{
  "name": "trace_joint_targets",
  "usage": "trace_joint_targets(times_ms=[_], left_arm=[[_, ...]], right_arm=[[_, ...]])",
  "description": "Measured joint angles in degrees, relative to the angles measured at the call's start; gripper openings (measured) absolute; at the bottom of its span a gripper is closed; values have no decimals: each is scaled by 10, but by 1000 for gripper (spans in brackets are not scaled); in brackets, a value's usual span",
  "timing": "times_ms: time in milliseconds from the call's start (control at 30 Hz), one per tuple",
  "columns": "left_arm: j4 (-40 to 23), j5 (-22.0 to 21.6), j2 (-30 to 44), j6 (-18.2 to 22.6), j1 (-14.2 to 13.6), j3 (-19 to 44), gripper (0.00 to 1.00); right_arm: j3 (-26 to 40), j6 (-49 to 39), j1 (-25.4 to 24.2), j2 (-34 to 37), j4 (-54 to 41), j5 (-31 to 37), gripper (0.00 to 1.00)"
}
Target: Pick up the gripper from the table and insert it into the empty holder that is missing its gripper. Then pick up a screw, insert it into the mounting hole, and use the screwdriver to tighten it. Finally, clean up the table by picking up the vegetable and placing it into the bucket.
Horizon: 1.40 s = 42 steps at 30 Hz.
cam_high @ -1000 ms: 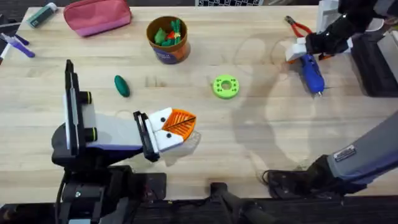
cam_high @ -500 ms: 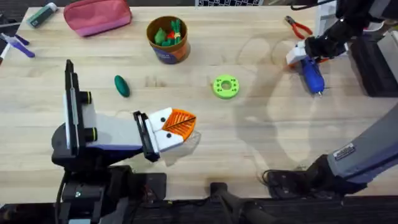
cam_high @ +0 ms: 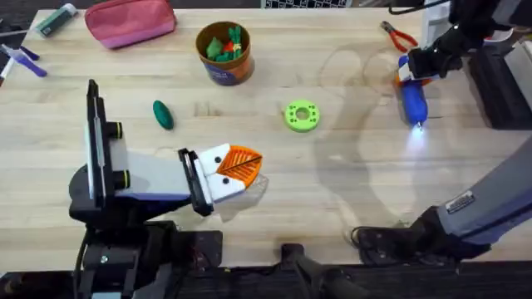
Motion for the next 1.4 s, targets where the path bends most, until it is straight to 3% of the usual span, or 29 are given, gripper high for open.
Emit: trace_joint_targets(times_ms=[333, 600, 1100, 1400], left_arm=[[0, 0, 0, 0, 0, 0, 7], [0, 0, 0, 0, 0, 0, 7], [0, 0, 0, 0, 0, 0, 6], [0, 0, 0, 0, 0, 0, 6]], right_arm=[[1, -4, 7, 0, -4, 0, 26], [4, 6, 62, -27, -20, -4, 26], [11, 118, 165, -286, -24, -119, 26], [11, 202, 235, -436, -28, -142, 26]])
